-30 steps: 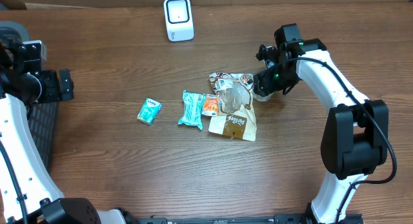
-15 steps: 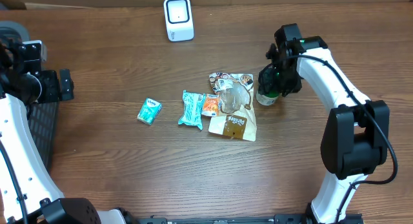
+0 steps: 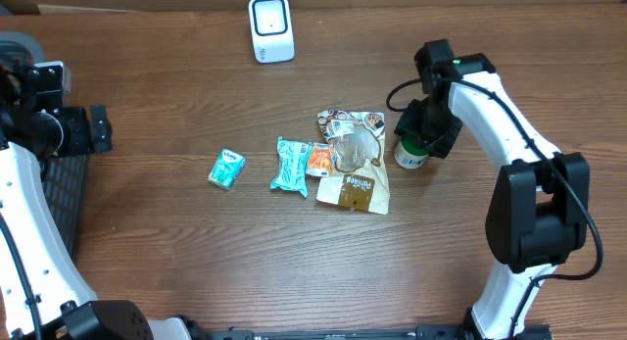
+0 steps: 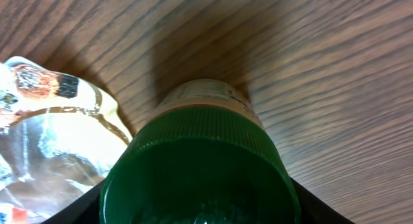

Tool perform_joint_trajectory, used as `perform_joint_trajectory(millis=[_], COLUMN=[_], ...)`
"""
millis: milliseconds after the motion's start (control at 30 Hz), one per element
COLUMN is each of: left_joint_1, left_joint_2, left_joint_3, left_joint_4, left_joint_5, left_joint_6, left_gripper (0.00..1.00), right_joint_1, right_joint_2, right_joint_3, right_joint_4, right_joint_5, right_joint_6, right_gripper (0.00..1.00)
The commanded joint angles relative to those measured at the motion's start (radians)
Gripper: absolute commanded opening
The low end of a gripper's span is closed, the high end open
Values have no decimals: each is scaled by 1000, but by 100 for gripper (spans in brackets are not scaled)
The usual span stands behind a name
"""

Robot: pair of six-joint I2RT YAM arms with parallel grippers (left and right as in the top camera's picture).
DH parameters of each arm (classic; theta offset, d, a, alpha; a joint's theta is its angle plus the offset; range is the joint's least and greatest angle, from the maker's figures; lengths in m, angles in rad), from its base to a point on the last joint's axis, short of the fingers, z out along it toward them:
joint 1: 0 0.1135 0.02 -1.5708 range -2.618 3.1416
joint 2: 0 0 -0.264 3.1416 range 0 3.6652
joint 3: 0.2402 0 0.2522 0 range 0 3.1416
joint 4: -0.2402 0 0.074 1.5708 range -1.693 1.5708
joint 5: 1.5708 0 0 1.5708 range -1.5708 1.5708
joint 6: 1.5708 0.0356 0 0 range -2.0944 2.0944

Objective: Scan the item barcode
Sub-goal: 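Close the right gripper around the jar's green lid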

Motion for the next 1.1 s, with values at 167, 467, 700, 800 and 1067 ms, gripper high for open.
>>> perform_joint_trajectory(millis=[167, 467, 700, 800, 1067], left_joint_1=[10, 10, 10, 10, 10], left_joint_2=[-5, -5, -5, -5, -5], left_joint_3=[1, 1, 1, 1, 1], left_joint_4=[0, 0, 0, 0, 0], left_joint_5=[11, 11, 11, 11, 11], left_joint_6=[-10, -10, -10, -10, -10], left_gripper=[100, 100, 100, 100, 100], right_joint_1=[19, 19, 19, 17, 5], right_joint_2=[-43, -43, -23, 7, 16], right_joint_3=[68, 216, 176, 146, 74], right_joint_4=[-17, -82, -70, -69, -43], right_joint_5=[13, 13, -21, -31, -47], right_joint_6=[-41, -596, -946, -1015, -1047], right_gripper=[72, 100, 100, 97, 92])
